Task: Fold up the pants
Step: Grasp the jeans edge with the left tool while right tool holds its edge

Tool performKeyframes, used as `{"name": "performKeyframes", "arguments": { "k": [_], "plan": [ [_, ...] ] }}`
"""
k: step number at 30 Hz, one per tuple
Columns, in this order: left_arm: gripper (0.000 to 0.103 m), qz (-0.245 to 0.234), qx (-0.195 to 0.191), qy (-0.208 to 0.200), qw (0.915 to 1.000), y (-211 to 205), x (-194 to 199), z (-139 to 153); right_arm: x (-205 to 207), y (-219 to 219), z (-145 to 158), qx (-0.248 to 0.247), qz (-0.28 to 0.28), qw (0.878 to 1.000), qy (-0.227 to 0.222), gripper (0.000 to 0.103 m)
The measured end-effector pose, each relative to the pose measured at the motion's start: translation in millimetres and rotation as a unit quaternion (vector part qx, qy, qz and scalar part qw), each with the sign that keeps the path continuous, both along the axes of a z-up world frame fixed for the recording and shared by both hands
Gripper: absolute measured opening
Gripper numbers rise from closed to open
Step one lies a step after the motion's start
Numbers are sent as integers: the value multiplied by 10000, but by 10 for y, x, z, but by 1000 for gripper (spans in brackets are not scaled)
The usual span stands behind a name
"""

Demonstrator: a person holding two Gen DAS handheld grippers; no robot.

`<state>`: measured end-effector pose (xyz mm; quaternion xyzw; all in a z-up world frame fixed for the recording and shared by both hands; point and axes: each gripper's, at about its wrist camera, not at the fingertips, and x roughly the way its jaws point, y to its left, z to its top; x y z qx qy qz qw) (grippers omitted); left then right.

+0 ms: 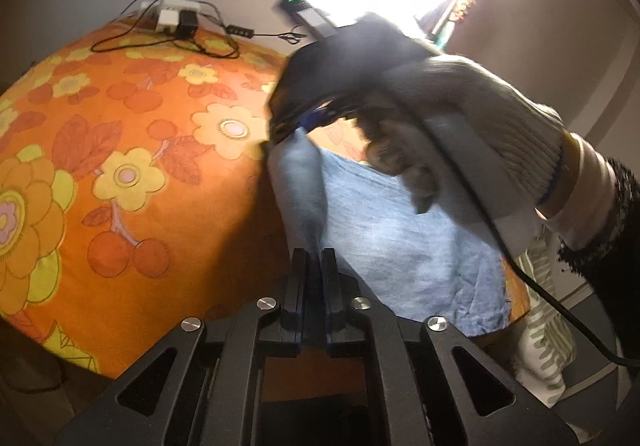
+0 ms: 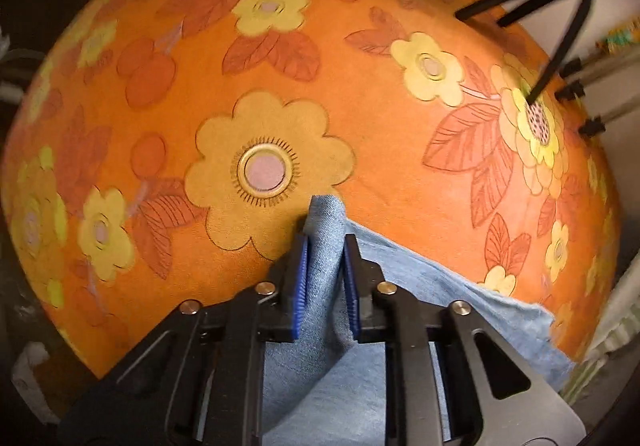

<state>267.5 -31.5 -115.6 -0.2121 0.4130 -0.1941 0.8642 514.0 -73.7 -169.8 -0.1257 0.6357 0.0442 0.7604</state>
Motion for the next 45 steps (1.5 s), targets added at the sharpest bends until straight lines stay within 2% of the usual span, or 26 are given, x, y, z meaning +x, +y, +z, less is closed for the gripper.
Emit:
{"name": "performKeyframes", "arguments": {
  "k": [1, 2, 5, 7, 9, 11, 13, 14, 15, 19, 23, 27, 29, 37, 45],
  "plan": [
    [22, 39, -19, 51, 10000, 17, 2, -5, -1, -75, 77, 201, -110, 9997, -74, 15],
    [24, 94, -39, 122, 9999, 33, 8, -12, -4, -128, 123, 328, -186, 9992, -109, 15],
    [26, 73, -28, 166, 9998, 1, 22, -23, -28, -258, 217, 632, -329, 9973, -192, 14],
    [47, 76, 252, 212, 9994, -58, 68, -56, -80, -271, 251, 685, -324, 9968, -271, 13],
    [49, 160, 300, 371, 9987, -46, 131, -131, -93, -268, 267, 748, -354, 9960, -328, 13],
    [49, 204, 165, 624, 9977, -2, 202, -241, -112, -290, 314, 840, -358, 9951, -389, 13],
    [45, 171, -237, 785, 9965, 57, 234, -338, -116, -320, 357, 906, -385, 9943, -419, 13],
    [34, 150, -417, 817, 9957, 85, 237, -366, -106, -348, 357, 960, -415, 9936, -428, 13],
    [11, 107, -482, 828, 9953, 86, 237, -365, -90, -355, 358, 1009, -438, 9930, -437, 13],
    [9, -72, -451, 540, 9975, 52, 200, -121, -111, -437, 471, 1218, -498, 9898, -554, 13],
    [8, -262, -186, 8, 9995, -79, 122, 271, -142, -621, 702, 1614, -646, 9822, -706, 12],
    [8, -600, 152, -422, 9972, -389, 17, 598, -264, -827, 964, 1849, -682, 9762, -909, 12],
    [8, -765, 196, -535, 9954, -526, -2, 684, -323, -959, 1062, 1990, -740, 9723, -975, 12],
    [8, -1452, 341, -868, 9850, -1149, -89, 1009, -746, -1771, 1478, 2334, -1067, 9558, -1432, 11],
    [8, -2337, 462, -1026, 9658, -2064, -155, 1053, -1232, -2857, 1558, 2531, -1615, 9386, -1700, 10]
  ]
}}
